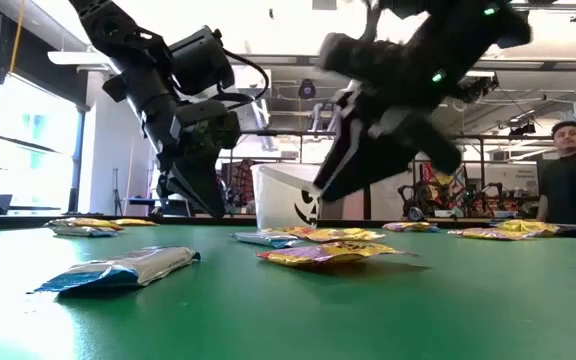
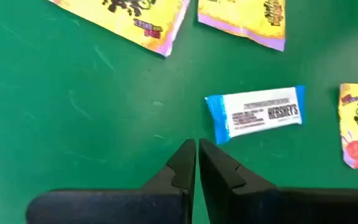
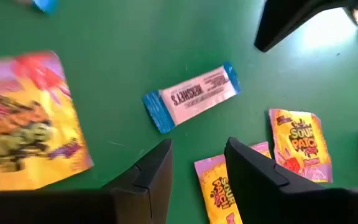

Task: Sort candy by brand, put in halloween buckets
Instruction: Put the white candy into the black bucket

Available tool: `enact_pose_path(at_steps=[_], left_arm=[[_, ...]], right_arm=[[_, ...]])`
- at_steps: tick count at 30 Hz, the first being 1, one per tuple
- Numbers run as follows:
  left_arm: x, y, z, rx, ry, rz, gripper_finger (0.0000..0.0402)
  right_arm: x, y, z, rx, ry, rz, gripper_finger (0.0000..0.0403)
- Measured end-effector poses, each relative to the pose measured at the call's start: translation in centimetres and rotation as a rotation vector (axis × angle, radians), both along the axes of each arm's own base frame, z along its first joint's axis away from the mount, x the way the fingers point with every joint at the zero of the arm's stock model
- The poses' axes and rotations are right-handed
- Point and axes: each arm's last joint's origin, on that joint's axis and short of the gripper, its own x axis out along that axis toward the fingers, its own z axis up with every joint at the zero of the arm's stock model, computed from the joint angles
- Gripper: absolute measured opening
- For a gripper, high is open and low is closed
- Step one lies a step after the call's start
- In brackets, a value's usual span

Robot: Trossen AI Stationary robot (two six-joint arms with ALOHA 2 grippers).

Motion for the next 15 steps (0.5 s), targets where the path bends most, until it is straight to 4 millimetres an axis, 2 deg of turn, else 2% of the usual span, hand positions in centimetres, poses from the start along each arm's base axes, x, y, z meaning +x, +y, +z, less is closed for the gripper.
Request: enact_pose_path(at_steps=[7, 12, 15], left_arm=[[0.3, 0.3, -0.6, 0.001, -0.001, 0.002, 0.0001], [1.0, 0.4, -2.2, -0.009, -0.003, 0.003, 0.0000], [1.4, 0.4, -2.4, -0.009, -0.036, -0.001, 0.0000]], right_arm=[[3.3, 1.0, -1.5, -0.140, 0.132, 0.062, 0.0152], [4.1, 1.4, -1.4, -0.172, 0.155, 0.105, 0.0188], [4.1, 1.8, -1.1, -0.206, 0.162, 0.130, 0.0210]])
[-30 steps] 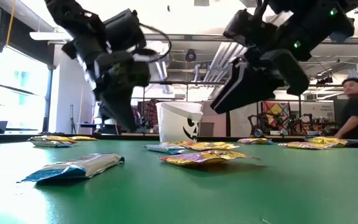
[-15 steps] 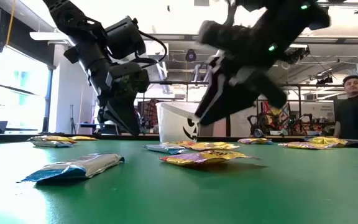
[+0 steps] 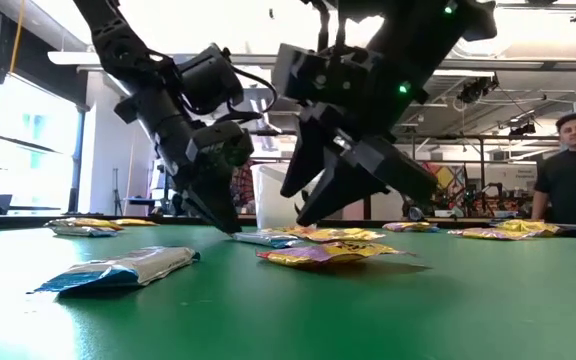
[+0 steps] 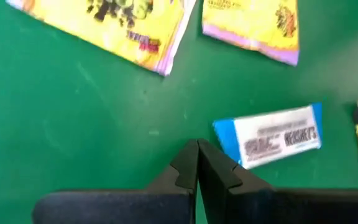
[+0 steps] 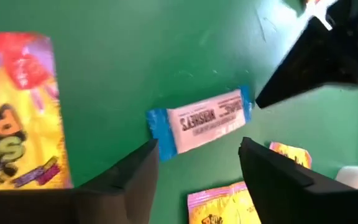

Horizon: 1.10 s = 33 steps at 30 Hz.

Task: Sort candy by brand, put in halloween buckets
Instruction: Put the white candy into the black bucket

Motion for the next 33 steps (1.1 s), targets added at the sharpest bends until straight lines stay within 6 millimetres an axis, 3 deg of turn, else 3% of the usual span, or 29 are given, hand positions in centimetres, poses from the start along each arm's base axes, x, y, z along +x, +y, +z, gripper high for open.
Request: enact_pose_path(at_steps=[7, 17, 33], left_arm=[[0.0, 0.0, 0.0, -0.005, -0.003, -0.003, 0.0000], [0.7, -1.1, -0.9, -0.027, -0.015, -0.021, 0.0000], [0.7, -1.4, -1.3, -0.050, -0.004, -0.018, 0.0000]], right_arm=[[-0.1, 0.3, -0.2, -0.013, 0.016, 0.019, 0.0231], [0.1, 0.3, -1.0, -0.044, 0.030, 0.038, 0.0232], [0.6, 0.3, -1.8, -0.070, 0.044, 0.105, 0.0232]])
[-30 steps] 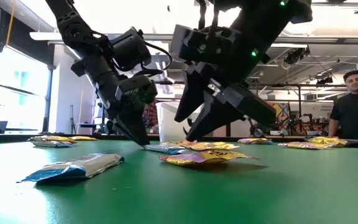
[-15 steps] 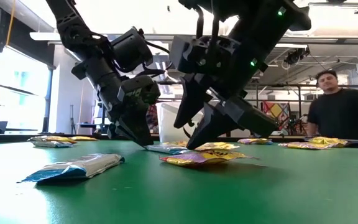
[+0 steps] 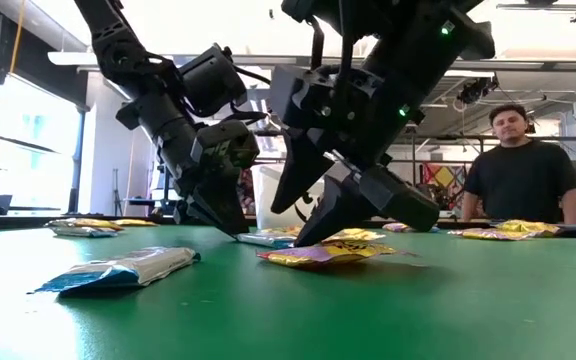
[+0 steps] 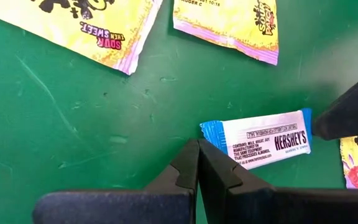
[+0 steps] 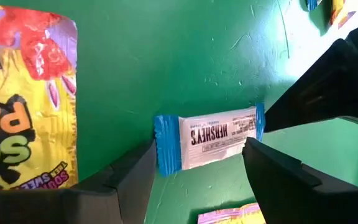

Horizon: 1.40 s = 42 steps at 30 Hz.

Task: Sort candy by brand, put in halloween buckets
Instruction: Put the white candy into the black bucket

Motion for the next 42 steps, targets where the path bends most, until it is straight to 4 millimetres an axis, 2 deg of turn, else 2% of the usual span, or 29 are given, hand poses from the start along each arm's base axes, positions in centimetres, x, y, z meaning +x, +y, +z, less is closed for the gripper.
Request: enact_pose_path(at_steps=[28, 32, 42], left_arm=[[0.2, -1.5, -0.1, -0.014, -0.016, -0.059, 0.0000], [0.2, -1.6, -0.1, -0.017, -0.017, -0.063, 0.0000], [0.2, -1.6, -0.1, -0.015, -0.019, -0.069, 0.0000]], right_arm=[[0.5, -0.5, 0.3, -0.068, -0.044, -0.006, 0.0225], [0.6, -0.6, 0.3, -0.077, -0.045, -0.001, 0.0193], [0.6, -0.8, 0.3, -0.070, -0.041, -0.001, 0.0076]])
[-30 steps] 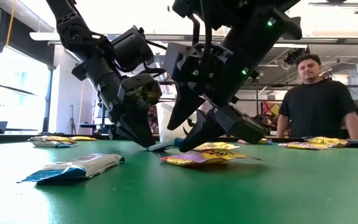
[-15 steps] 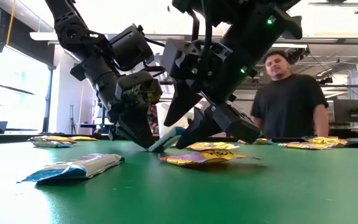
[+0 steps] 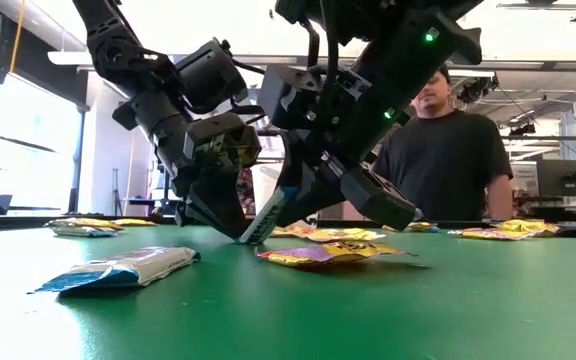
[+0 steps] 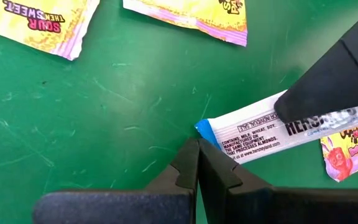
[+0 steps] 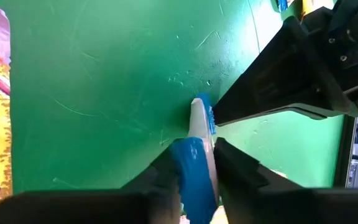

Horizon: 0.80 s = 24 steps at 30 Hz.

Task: Sort candy by brand, put in halloween buckets
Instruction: Put the white candy into the black bucket

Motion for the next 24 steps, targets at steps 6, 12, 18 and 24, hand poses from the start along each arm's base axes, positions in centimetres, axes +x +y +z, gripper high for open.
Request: enact_pose_path(at_steps=[6, 12, 18, 24], left_arm=[[0.0, 0.0, 0.2, 0.032, -0.009, -0.011, 0.0009], [-0.4, 0.2, 1.8, 0.166, -0.046, -0.008, 0.0051], [-0.7, 0.1, 4.6, 0.242, -0.150, -0.027, 0.0093], [-0.8, -0.1, 6.0, 0.270, -0.210, -0.043, 0.0108]], right_arm=[[0.0, 0.0, 0.0, -0.009, -0.001, -0.004, 0.0033], [-0.5, 0.2, 0.8, -0.044, -0.002, -0.020, 0.0021], [-1.6, 0.4, 2.8, -0.034, -0.011, -0.070, 0.0021], [-4.1, 0.7, 6.5, 0.022, -0.029, -0.161, 0.0021]])
